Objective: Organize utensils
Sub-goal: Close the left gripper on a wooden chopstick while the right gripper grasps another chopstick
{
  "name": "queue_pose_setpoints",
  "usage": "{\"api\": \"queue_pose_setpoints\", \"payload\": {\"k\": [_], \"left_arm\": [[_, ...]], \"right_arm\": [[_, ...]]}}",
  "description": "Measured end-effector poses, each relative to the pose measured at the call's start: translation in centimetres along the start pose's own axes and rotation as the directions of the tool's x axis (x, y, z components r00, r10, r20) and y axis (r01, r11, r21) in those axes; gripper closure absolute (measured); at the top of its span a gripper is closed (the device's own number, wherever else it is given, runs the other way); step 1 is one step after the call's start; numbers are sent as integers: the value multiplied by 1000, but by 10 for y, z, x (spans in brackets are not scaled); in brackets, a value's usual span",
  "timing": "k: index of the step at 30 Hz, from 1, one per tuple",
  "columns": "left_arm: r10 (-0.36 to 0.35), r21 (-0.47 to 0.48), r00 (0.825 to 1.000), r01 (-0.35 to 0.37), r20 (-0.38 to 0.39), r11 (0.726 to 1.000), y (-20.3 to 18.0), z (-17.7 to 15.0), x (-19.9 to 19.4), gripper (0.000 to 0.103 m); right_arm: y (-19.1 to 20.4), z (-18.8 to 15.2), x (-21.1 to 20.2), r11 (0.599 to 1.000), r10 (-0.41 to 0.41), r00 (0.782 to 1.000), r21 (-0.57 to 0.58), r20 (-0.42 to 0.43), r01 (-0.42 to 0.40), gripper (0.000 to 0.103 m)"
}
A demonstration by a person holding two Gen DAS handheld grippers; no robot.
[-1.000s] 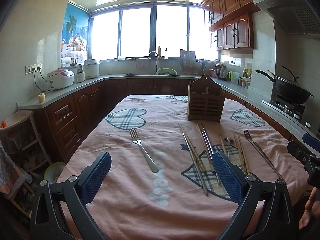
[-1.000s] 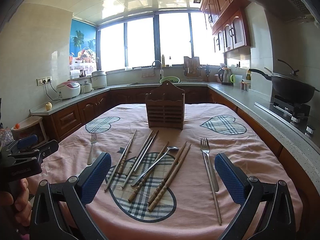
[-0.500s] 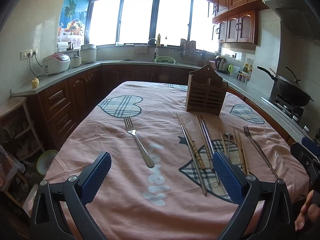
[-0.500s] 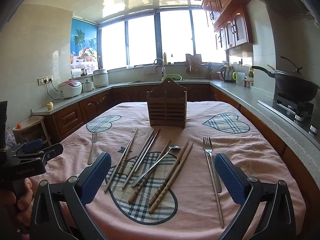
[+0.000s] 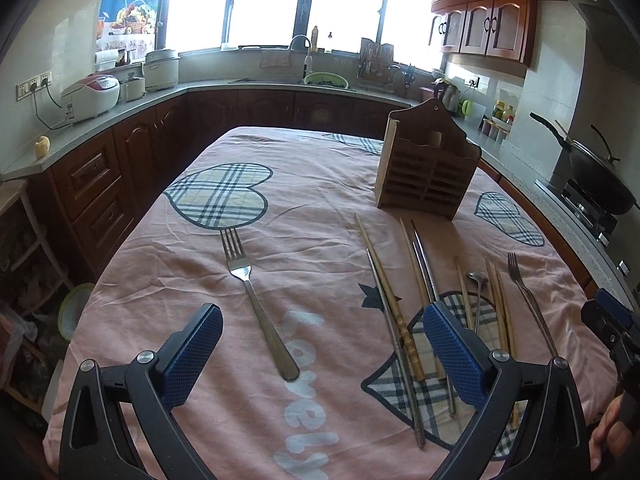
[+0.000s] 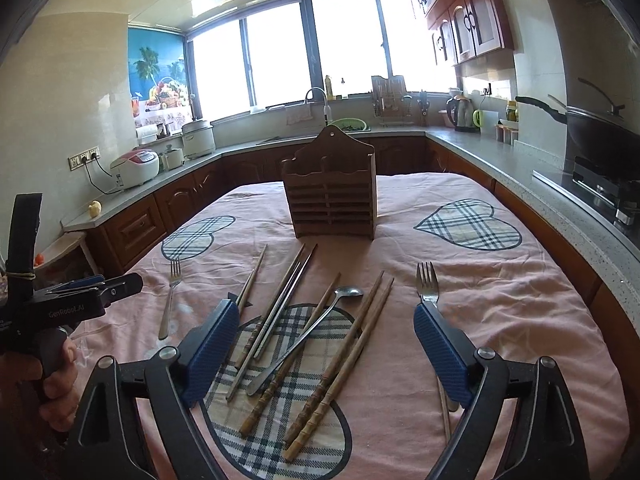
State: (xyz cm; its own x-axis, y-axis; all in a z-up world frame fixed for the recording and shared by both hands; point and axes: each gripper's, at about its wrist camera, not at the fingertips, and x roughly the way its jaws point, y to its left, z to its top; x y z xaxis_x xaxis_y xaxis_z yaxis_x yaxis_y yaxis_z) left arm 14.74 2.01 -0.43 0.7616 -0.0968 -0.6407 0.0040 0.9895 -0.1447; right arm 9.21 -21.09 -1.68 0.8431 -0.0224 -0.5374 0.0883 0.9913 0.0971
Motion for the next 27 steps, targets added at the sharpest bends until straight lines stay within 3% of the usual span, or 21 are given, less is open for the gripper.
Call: {"api": "queue_pose_setpoints", "payload": {"k": [11,15,27], "left_arm": [[-18,3,994,18,-112,1000,-5,47,69,8],[-24,8,988,26,-149,1000,-7,66,93,10],[-54,3,961,57,-273,998,-15,105,181,24]], "right_arm": [[-15,23,70,997,53,991,65,-122,-46,41],[-20,31,97,995,67,982,84,-174,-53,45],[-18,41,168,990,121,937,113,-328,-88,67]]}}
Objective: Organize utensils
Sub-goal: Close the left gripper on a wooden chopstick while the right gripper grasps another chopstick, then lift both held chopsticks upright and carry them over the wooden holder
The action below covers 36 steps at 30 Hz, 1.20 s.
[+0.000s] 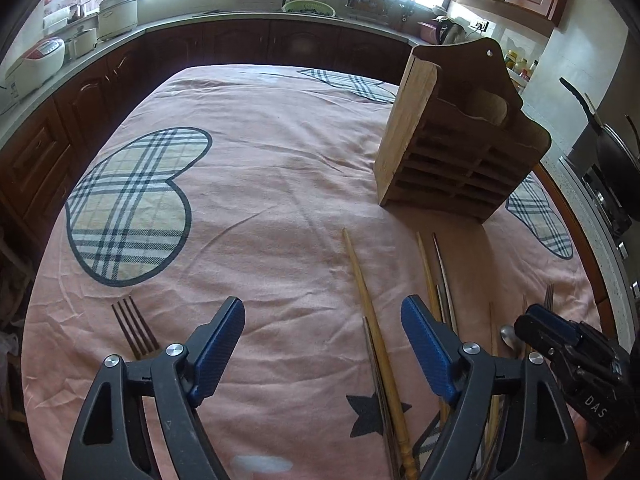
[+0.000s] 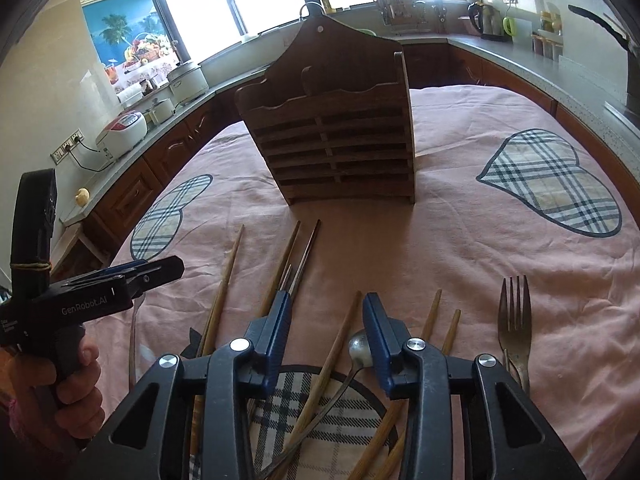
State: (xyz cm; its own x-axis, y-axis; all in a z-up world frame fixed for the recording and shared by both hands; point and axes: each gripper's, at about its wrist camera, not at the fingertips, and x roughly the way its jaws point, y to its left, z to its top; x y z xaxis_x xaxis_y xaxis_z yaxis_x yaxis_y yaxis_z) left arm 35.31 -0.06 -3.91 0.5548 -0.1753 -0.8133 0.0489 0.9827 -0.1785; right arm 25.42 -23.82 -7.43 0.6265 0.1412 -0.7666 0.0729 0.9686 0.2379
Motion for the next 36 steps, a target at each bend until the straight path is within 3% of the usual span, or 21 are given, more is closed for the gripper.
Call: {"api": "queue_pose_setpoints", "payload": {"k": [4,9,12,14,16,18,19,26,36], "left_arm": [[5,33,1000,-5,-25,999,-10,17,25,25],[6,57,996,-1,-88,998,-19,28,59,38],[11,57,991,-3,-133,998,-21,32,77,50],[29,79,992,-20,-122,997,-24,33,82,54],[47,105,992,-35,-113,994,-29,33,85,65],[51,122,993,-37,-108,992,-33,34,87,88],[38,119,993,-24,-114,993,-34,35,89,94],[-54,60,992,60,-110,996,-25,33,70,97],[-173,11,984,173,35,985,-6,19,-39,99]], "right_arm": [[-2,4,18,1000,-1,999,2,-48,1,71],[-7,8,37,1000,-15,995,0,-102,16,73],[-12,6,47,999,-39,989,-1,-140,39,81],[-11,7,46,998,-59,989,-18,-137,57,84],[-10,7,46,997,-70,988,-28,-138,67,84],[-7,8,48,996,-82,987,-42,-137,77,85],[-7,8,48,996,-86,987,-43,-136,81,92],[-18,11,42,997,12,992,81,-125,-2,97],[3,30,-22,994,82,996,70,27,-83,98]]}}
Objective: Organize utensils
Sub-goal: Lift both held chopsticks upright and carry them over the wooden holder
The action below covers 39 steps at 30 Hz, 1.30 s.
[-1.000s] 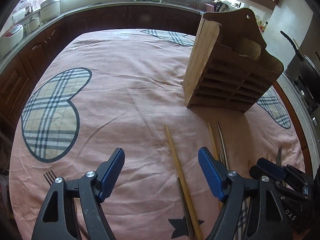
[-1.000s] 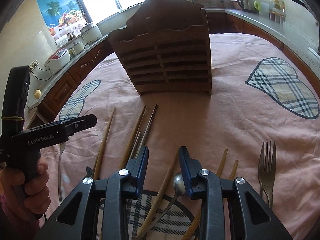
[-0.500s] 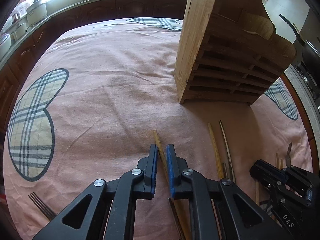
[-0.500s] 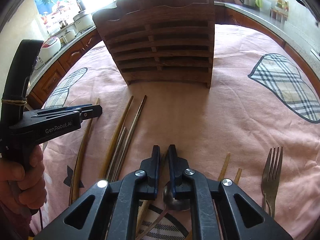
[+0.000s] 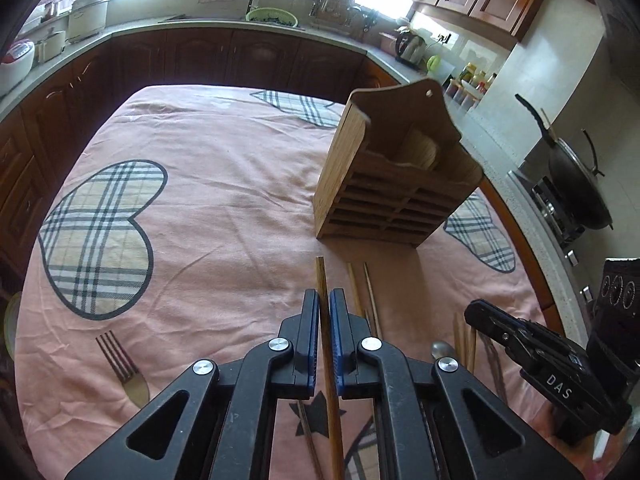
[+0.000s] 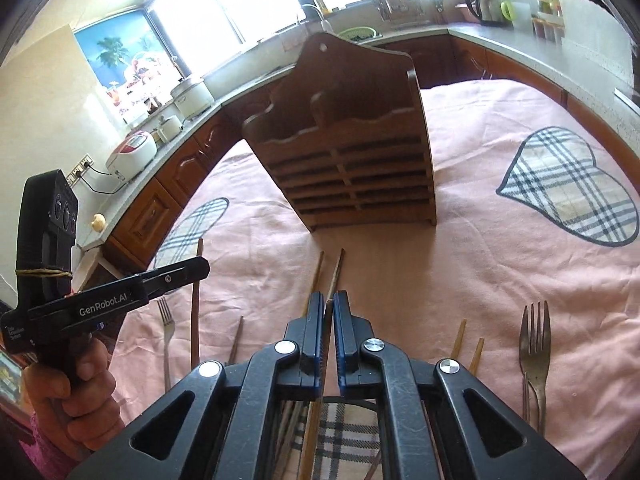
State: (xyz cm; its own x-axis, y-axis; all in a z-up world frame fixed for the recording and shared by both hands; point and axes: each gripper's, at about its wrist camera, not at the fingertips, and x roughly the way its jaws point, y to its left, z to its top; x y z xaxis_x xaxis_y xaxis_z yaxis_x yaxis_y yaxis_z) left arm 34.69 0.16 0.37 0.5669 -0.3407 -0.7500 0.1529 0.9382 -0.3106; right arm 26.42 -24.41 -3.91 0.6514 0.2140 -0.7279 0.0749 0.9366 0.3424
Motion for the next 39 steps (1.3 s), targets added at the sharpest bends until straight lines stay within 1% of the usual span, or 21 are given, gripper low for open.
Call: {"api": "queue_pose_setpoints", "payload": {"k": [7,13,19,24,30,36,39], "left_arm": [[-45,-1,994,45,96,999,0,-15,-76,99],[-73,22,984,71,160,997,-2,-23,-121,99],[-79,31,979,74,189,997,-4,-24,-138,99],[-78,34,975,72,207,997,-6,-18,-142,99],[-87,43,965,79,248,996,-9,-10,-149,99],[-108,48,947,98,302,994,-9,2,-156,99],[-121,48,937,112,329,993,-9,10,-157,99]], "right_arm": [[24,15,-36,999,28,996,-42,89,-24,99],[33,21,-58,998,45,989,-58,143,-37,99],[39,29,-79,996,52,978,-77,201,-37,99],[39,36,-89,996,53,970,-84,237,-34,99],[36,44,-99,996,47,957,-88,286,-23,99],[27,61,-112,997,35,933,-73,358,-10,99],[20,72,-122,999,27,912,-51,409,-7,99]]}}
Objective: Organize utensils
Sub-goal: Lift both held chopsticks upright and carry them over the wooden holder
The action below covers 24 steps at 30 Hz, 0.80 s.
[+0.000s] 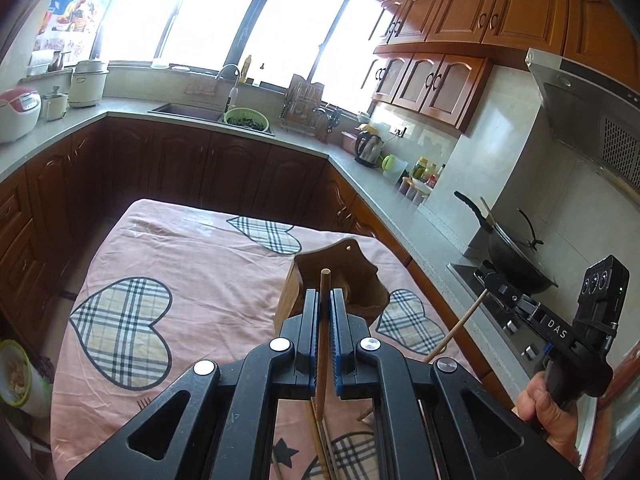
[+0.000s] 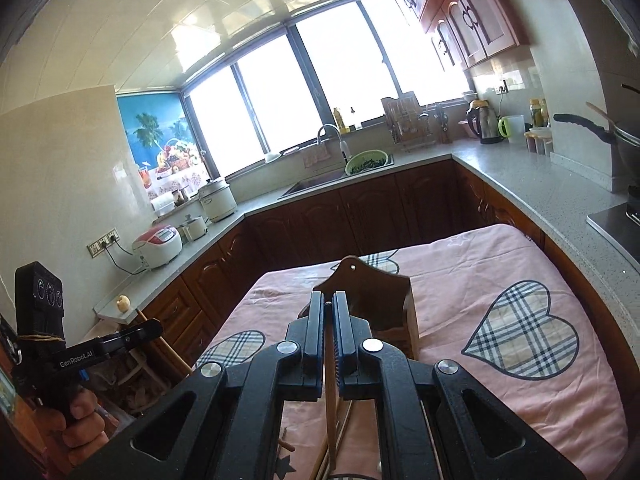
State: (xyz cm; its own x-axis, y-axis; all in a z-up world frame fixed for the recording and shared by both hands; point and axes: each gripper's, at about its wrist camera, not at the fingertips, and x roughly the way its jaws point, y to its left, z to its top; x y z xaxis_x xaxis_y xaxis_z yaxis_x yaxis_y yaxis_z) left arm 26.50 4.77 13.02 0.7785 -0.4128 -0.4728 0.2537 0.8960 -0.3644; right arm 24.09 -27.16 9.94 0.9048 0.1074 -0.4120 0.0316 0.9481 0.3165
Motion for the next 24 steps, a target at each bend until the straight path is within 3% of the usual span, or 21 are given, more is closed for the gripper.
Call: {"api": "queue_pose_setpoints", "payload": {"k": [7,14,24], "left_arm": [[-16,-21,996,18,82,1000,4,21,12,99],[-13,-40,988,20,155,999,13,39,38,99],[5,-73,978,10,209,997,29,50,104,99]], "right_arm": [[-14,41,-5,999,-23,991,33,135,19,99],[-28,79,0,997,-58,966,70,253,41,99],[-48,103,36,992,-92,951,113,296,61,99]]}}
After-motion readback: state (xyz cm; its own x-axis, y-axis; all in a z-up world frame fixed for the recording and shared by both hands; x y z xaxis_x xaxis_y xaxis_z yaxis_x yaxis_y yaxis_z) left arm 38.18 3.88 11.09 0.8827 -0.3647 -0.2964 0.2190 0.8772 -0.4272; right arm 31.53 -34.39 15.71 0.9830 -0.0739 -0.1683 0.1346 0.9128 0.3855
